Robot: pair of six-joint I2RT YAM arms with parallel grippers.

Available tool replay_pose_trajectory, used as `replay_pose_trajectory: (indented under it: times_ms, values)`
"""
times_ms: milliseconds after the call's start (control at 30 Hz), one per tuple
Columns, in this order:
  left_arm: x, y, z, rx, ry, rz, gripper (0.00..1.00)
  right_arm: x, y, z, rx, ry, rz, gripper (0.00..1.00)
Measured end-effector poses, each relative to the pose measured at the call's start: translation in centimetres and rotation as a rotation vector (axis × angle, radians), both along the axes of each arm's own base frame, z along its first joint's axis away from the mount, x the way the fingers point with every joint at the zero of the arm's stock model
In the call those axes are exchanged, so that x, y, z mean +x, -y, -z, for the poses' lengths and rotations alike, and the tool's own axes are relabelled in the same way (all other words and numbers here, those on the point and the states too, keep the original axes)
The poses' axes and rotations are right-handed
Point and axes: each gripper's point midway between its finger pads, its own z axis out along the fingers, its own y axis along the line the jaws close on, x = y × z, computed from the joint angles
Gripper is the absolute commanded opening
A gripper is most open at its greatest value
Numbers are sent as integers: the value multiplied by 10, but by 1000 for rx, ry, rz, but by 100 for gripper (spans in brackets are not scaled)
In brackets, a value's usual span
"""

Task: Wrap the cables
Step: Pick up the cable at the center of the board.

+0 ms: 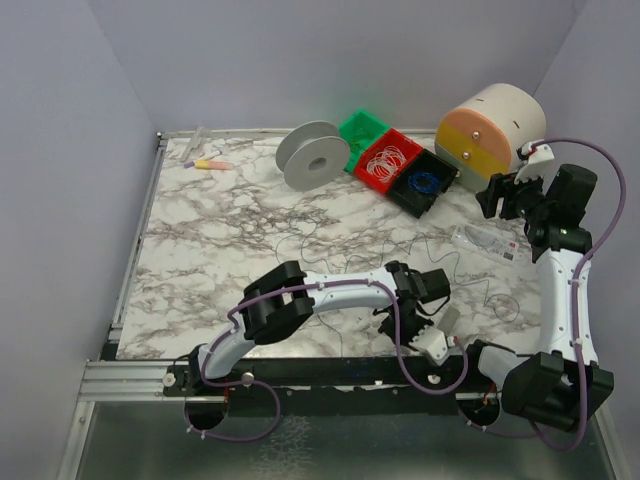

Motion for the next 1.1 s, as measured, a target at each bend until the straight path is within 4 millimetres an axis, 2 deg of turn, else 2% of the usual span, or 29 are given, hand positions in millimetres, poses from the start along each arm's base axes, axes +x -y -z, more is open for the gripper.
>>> replay_pose_trajectory:
  times_ms: [200, 267, 400, 533, 667, 800, 867, 967, 1100]
  values:
    - [11, 2, 0, 19, -4, -119, 0, 0, -1, 0, 2, 1, -4, 70]
    - [21, 6, -1, 14, -7, -196, 0, 0, -2, 0, 4, 1, -9, 69]
    - [58, 14, -9, -18, -30, -420, 0, -2, -9, -3, 22, 10, -46, 71]
    - [108, 1, -35, -115, -52, -700, 0, -9, -27, -14, 68, 40, -126, 73]
    - [153, -19, -75, -253, -75, -917, 0, -18, -51, -29, 150, 80, -238, 75]
    - [194, -28, -120, -409, -103, -1067, 0, -19, -72, -40, 271, 97, -336, 75]
    - [208, -29, -134, -464, -124, -1122, 0, -13, -83, -45, 348, 91, -389, 75]
    - [233, -34, -150, -532, -170, -1218, 0, 2, -99, -38, 435, 53, -452, 73]
    - [253, -42, -161, -571, -245, -1319, 0, 17, -135, -17, 521, -30, -566, 64]
